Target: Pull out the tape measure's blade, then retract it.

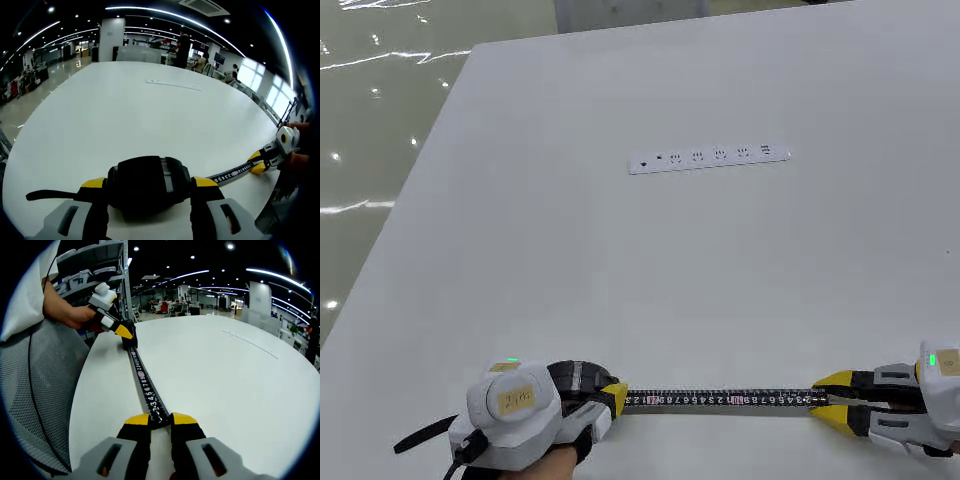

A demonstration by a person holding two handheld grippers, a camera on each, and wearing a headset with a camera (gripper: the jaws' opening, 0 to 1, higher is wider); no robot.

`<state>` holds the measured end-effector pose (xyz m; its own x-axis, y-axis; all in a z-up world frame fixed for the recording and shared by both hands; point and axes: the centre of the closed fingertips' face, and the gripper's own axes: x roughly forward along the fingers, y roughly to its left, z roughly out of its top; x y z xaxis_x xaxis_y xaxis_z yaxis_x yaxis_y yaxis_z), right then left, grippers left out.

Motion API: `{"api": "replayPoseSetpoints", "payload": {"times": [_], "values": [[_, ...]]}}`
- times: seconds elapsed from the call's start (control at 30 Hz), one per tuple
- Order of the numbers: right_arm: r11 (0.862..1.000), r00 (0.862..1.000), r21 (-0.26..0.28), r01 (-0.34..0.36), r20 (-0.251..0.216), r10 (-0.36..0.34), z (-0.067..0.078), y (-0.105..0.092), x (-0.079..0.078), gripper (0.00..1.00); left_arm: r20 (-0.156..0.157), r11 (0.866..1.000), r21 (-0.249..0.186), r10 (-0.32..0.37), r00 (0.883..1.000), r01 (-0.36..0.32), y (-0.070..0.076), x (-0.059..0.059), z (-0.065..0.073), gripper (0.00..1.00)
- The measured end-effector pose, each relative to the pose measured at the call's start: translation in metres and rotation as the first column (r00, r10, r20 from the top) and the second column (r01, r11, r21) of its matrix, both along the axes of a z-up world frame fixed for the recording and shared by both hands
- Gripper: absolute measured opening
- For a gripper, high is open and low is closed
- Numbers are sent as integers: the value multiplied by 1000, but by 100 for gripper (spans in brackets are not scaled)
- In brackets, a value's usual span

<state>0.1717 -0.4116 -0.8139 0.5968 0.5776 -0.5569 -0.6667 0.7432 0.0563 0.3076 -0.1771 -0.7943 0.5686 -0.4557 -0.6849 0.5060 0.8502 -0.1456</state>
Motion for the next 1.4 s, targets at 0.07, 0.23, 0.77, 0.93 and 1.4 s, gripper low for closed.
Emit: {"api": "replayPoseSetpoints", "payload": {"times": [0.07,0.23,0.77,0.93,1.4], "values": [[1000,1000,1,0,-2,0,0,0,0,13,-1,1000,5,-2,1000,2,0,0,0,63],[1000,1000,4,0,-4,0,0,0,-1,13,-18,1000,12,-10,1000,11,1,0,0,62],[1000,1000,2,-20,14,20,12,4,3,12,-49,1000,-9,-13,999,13,3,-1,0,60],[1000,999,0,-26,20,26,15,5,3,12,-58,1000,-25,-12,998,10,3,-2,0,60],[998,998,13,-59,34,59,19,24,13,12,-70,999,-52,-16,997,13,3,-2,1,60]]}}
